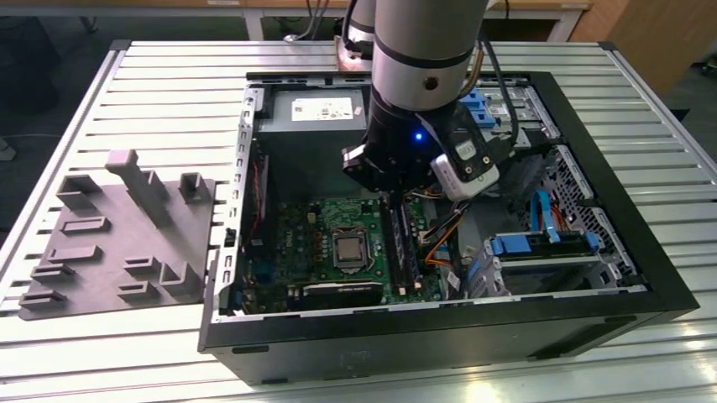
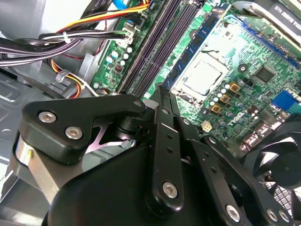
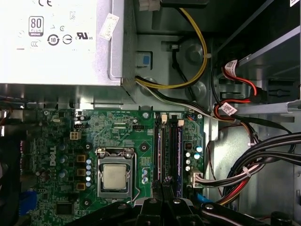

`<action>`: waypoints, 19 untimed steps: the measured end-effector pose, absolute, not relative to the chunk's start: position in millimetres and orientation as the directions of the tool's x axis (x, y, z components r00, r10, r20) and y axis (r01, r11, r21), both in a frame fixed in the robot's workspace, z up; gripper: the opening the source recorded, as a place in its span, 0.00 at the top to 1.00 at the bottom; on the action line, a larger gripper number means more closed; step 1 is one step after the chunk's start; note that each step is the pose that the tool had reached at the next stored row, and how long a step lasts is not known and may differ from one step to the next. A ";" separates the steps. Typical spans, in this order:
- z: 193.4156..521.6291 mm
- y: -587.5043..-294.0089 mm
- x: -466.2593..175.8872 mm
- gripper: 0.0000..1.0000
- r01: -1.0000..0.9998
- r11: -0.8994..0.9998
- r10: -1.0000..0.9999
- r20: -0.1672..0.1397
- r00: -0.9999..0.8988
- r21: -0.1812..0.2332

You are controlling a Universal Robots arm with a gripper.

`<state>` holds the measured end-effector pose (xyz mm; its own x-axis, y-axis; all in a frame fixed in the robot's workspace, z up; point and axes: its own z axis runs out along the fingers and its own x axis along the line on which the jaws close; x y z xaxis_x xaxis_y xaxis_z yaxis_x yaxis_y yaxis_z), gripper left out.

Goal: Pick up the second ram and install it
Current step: 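Insert the second ram into the second slot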

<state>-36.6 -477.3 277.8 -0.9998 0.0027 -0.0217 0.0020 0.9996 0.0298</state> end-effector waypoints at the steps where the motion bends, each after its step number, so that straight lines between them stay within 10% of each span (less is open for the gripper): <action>1: 277.6 -477.3 -36.6 0.89 0.002 1.000 0.003 -0.022 -1.000 0.030; 19: 272.3 -477.3 -36.6 0.89 0.007 1.000 0.008 -0.022 -1.000 0.030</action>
<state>-36.6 -477.3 272.3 -0.9997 0.0078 -0.0216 0.0071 0.9995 0.0297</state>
